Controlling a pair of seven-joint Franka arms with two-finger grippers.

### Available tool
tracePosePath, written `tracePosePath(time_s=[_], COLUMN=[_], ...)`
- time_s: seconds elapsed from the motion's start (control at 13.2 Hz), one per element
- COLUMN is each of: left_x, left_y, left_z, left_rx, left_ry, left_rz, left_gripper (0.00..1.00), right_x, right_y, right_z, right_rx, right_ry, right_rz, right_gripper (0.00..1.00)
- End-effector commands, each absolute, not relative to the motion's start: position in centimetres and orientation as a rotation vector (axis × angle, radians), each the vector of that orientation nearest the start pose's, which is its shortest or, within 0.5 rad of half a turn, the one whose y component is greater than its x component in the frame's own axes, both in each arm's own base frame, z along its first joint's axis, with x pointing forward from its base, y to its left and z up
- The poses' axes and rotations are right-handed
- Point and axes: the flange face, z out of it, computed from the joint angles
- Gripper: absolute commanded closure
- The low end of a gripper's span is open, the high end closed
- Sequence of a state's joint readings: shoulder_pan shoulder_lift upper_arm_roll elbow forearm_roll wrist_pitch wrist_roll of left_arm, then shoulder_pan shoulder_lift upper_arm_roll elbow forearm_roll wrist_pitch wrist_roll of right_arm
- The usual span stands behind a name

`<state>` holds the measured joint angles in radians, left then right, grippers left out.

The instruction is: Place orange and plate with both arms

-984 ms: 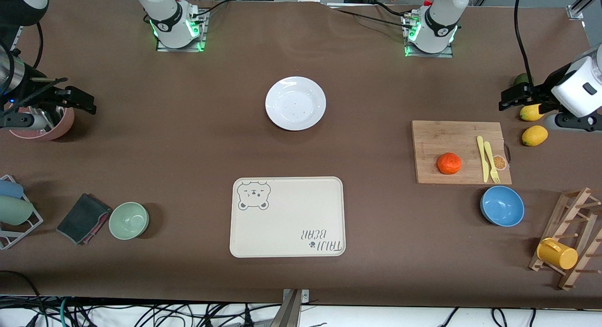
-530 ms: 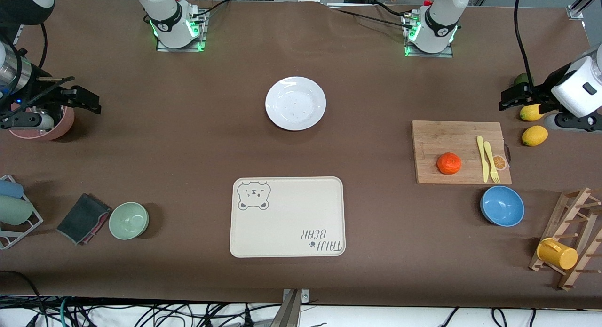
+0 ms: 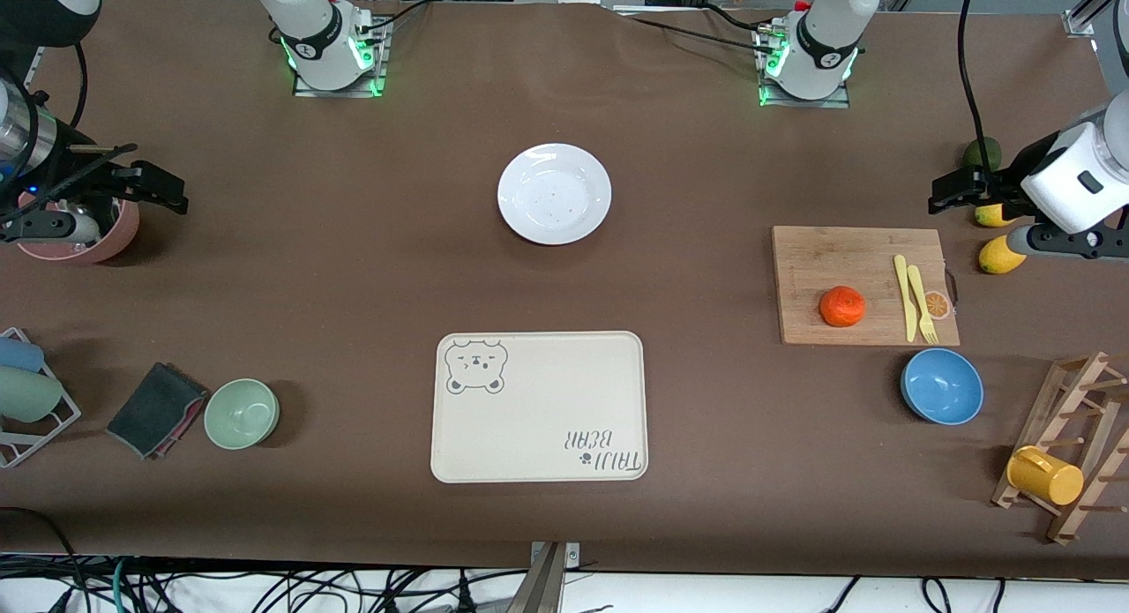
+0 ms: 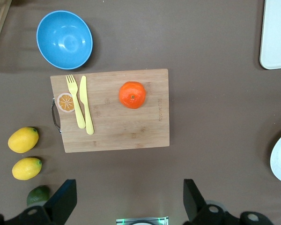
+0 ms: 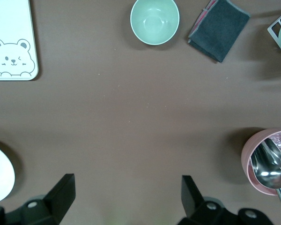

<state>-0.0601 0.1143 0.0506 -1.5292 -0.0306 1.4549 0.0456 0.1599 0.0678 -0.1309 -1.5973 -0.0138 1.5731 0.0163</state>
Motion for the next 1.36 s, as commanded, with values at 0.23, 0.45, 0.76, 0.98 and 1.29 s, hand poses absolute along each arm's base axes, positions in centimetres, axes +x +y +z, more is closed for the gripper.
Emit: tracePosePath(time_s=[0.23, 0.45, 0.76, 0.98, 1.29], left_x=[57.7, 57.7, 58.0, 62.6, 65.7], left_y=[-0.8, -0.6, -0.7, -0.9, -0.4], left_z=[57.7, 57.7, 57.1, 49.1, 38.3], left_rx=[-3.141, -3.14, -3.142, -3.139, -3.115], left_ry=[0.109, 0.104, 0.104, 0.086, 0.087], left_rz=[0.289, 0.289, 0.301, 0.32, 0.487], left_gripper=[0.0, 0.0, 0.0, 0.0, 0.0], right_x=[57.4, 57.4, 57.4, 57.4, 57.4], right_y=[1.7, 1.7, 1.7, 1.7, 1.7], right_z=[58.2, 58.0, 58.0, 58.0, 58.0], right_rx=[-3.167, -3.167, -3.166, -3.165, -3.165], right_ry=[-0.008, -0.006, -0.008, -0.006, -0.006], right_rz=[0.124, 0.129, 0.129, 0.129, 0.129], right_gripper=[0.0, 0.0, 0.0, 0.0, 0.0])
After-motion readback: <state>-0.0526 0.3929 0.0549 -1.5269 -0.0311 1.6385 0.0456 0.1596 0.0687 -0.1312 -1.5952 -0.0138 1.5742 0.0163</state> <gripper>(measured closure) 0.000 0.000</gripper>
